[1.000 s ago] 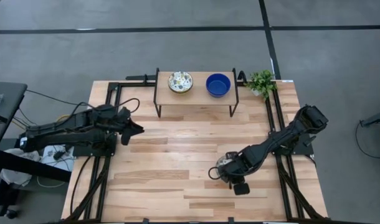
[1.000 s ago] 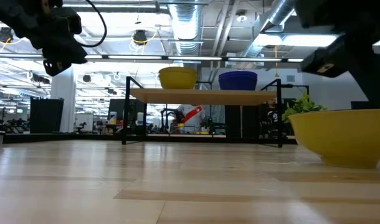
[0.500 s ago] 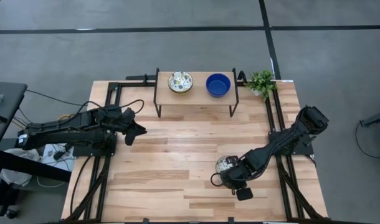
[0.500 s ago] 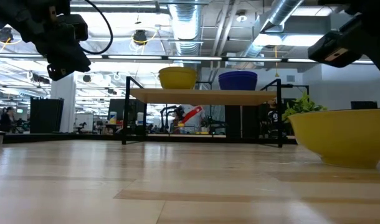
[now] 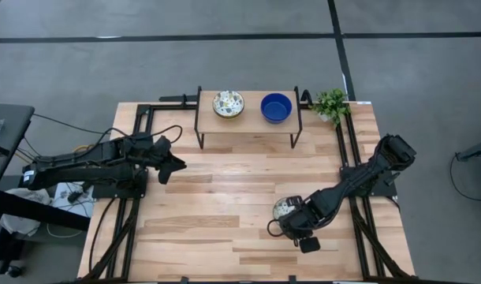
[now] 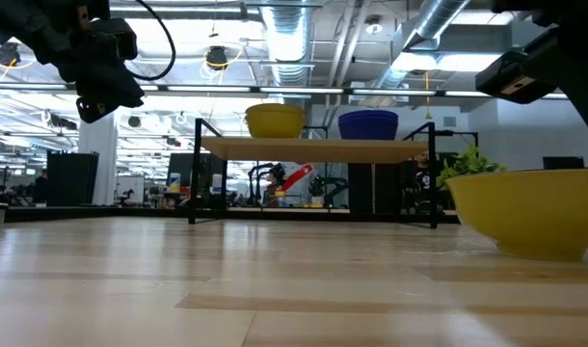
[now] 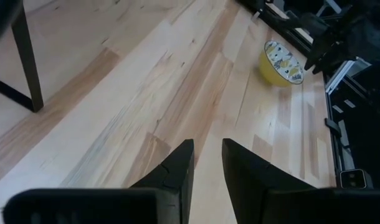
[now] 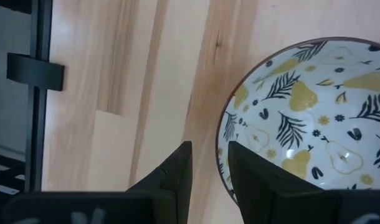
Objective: Pick & Place Mini bowls
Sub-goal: Stack the white patterned bowl on top of the white patterned bowl on the shelf
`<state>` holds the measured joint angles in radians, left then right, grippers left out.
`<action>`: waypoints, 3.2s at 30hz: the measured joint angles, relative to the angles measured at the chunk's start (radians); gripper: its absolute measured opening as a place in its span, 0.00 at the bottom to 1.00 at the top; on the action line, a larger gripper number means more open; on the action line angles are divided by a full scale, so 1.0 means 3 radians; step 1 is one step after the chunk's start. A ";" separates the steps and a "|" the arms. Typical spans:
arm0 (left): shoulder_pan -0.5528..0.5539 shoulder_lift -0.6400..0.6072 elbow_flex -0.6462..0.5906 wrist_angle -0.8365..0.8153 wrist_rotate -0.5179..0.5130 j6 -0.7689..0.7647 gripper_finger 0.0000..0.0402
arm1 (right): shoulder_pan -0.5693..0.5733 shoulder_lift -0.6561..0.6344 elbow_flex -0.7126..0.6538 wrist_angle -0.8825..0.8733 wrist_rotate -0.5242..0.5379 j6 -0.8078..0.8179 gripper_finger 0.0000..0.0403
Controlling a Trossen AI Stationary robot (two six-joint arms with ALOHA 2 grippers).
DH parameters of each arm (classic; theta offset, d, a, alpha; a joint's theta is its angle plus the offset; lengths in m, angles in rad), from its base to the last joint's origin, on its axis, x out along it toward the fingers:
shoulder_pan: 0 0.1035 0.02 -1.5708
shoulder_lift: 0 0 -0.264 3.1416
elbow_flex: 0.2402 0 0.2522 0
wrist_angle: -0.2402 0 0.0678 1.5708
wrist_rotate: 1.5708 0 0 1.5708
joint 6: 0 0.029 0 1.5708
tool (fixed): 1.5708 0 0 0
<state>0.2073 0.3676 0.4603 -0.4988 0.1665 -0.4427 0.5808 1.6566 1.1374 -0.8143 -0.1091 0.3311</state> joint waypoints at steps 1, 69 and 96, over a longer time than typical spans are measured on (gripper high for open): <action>-0.0001 0.0000 0.0000 0.0004 0.0000 0.0000 0.20 | 0.0005 0.0000 0.0000 0.0000 0.0016 -0.0001 0.23; 0.0000 0.0000 -0.0001 0.0279 0.0000 -0.0011 0.20 | -0.0266 0.0445 0.0664 -0.0603 0.0502 0.0281 0.01; 0.0000 0.0000 -0.0001 0.0397 -0.0001 -0.0013 0.20 | -0.0956 0.0439 0.2780 -0.1123 0.1225 -0.1533 0.00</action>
<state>0.2073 0.3676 0.4599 -0.3798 0.1663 -0.4465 0.2941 1.7882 1.9715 -1.1510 0.2585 -0.1289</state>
